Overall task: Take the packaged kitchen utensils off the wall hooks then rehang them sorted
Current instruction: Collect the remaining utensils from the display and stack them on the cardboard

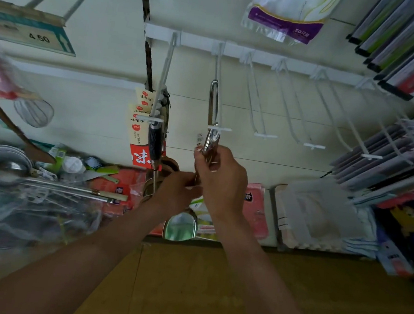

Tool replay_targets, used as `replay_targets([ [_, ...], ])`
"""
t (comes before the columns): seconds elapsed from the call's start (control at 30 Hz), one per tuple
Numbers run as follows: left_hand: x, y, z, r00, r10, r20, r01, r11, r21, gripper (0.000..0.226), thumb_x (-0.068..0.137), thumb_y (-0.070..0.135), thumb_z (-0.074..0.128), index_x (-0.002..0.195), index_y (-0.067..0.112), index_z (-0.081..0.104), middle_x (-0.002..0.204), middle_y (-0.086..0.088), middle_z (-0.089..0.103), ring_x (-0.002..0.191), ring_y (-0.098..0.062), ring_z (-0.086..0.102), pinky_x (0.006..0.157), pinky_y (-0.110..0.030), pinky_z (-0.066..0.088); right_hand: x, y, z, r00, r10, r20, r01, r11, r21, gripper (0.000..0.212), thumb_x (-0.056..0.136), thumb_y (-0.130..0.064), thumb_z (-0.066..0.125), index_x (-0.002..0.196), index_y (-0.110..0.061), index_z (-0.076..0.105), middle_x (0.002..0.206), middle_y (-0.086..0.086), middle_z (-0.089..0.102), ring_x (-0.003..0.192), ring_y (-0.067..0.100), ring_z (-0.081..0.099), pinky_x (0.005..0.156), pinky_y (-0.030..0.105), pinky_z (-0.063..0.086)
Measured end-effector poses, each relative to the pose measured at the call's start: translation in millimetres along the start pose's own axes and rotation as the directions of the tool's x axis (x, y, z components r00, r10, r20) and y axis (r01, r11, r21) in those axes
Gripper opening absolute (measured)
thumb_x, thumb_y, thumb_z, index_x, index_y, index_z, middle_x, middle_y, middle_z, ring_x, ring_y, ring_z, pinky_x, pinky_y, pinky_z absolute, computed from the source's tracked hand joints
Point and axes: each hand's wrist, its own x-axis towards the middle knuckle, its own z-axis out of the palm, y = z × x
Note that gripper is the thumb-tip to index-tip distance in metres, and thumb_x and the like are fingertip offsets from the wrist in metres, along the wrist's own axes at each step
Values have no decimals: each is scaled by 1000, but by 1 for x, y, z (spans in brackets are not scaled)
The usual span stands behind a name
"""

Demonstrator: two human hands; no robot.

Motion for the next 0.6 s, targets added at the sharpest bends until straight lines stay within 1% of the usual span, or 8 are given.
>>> replay_targets([
  [0.03,-8,-2,3,1000,1,11,-1,999,-35,16,94,13,61,97,1,70,92,-12,73,84,-20,68,83,-34,51,-7,-2,-4,1000,7,11,-7,1000,12,30,93,-42,66,107,-16,67,91,-3,73,80,13,68,75,32,56],
  [0.13,-38,-10,8,999,-3,50,7,997,-80,12,95,13,59,90,12,71,80,12,69,70,6,64,66,-8,46,-31,-6,-9,998,27,65,-28,999,17,29,91,-44,67,105,-19,67,87,-8,72,77,8,66,71,26,55],
  [0.2,-59,-19,7,998,-17,65,25,993,-119,14,95,14,60,87,21,70,80,15,70,72,9,64,64,-9,45,-50,-9,-5,996,16,88,-18,1000,22,25,90,-46,68,102,-24,67,84,-13,69,74,3,63,69,23,53],
  [0.3,-85,-39,-9,998,-20,62,30,986,-166,13,95,18,61,93,17,74,89,7,75,85,-4,69,77,-25,54,-69,-23,10,995,-46,90,43,999,33,20,89,-42,71,98,-24,69,79,-16,66,69,-1,59,63,17,47],
  [0.37,-103,-53,-32,999,-25,22,28,981,-190,13,94,20,63,97,14,74,93,4,75,91,-9,69,85,-29,52,-80,-43,29,991,-93,100,89,995,51,21,88,-41,71,99,-23,69,80,-13,69,69,3,62,62,20,47],
  [0.43,-123,-71,-64,997,-65,-44,54,976,-213,12,92,26,65,93,18,75,90,7,75,89,-6,69,85,-30,53,-93,-75,55,981,-135,138,125,989,78,24,88,-45,69,99,-23,68,81,-10,71,71,7,64,63,24,49],
  [0.53,-164,-97,-125,978,-150,-148,109,962,-250,11,92,16,66,86,24,70,78,17,71,75,13,63,72,-15,48,-121,-133,100,952,-213,220,188,973,131,26,88,-46,69,99,-23,68,81,-10,70,71,10,64,66,28,51],
  [0.6,-199,-114,-170,960,-160,-231,98,961,-258,17,92,11,64,82,23,70,72,20,69,69,14,61,65,-10,44,-145,-177,132,919,-312,239,272,944,186,25,88,-42,71,100,-21,69,79,-9,69,68,8,62,65,29,52],
])
